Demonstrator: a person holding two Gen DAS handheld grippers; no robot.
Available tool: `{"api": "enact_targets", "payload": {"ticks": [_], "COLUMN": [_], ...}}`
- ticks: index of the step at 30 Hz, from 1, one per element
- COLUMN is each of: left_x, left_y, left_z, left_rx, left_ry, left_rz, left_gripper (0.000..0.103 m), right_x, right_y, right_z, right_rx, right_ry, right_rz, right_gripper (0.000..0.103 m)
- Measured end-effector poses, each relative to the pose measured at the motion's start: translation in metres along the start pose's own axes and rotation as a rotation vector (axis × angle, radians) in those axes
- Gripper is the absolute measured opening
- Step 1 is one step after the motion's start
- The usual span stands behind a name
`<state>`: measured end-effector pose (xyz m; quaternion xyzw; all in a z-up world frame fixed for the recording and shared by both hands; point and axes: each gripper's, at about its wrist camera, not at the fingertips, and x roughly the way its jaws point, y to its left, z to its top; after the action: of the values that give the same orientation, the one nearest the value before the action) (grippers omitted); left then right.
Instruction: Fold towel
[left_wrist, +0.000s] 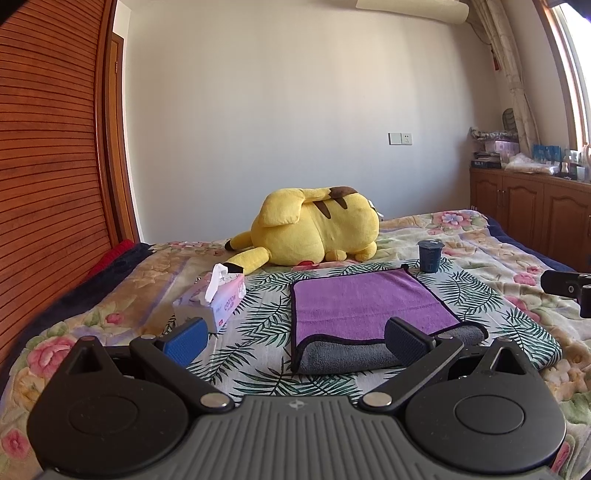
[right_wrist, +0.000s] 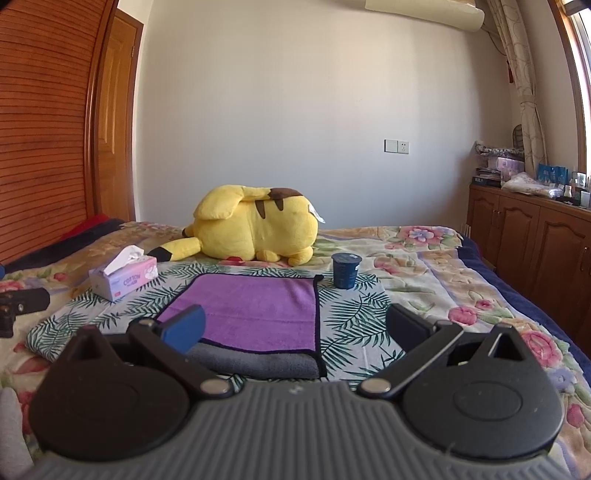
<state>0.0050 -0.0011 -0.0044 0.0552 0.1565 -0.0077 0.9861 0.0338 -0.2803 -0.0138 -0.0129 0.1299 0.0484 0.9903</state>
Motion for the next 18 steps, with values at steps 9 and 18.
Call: {"api": "enact_targets", "payload": {"ticks": [9, 18], "left_x": [0.009, 0.025], "left_y": [-0.004, -0.007], "left_z": [0.003, 0.002], "left_rx": [0.011, 0.028], "left_ry": [0.018, 0.042], "left_rz": [-0.002, -0.009], "left_gripper": [0.087, 0.087], "right_x": [0.009, 0.023], "right_y": [0.005, 0.009], "right_z": [-0.001, -0.003], "right_rx": [-0.007, -0.033], "right_ry": [0.037, 0.082], "right_rz": [0.030, 0.054], "right_gripper": [0.103, 0.103]}}
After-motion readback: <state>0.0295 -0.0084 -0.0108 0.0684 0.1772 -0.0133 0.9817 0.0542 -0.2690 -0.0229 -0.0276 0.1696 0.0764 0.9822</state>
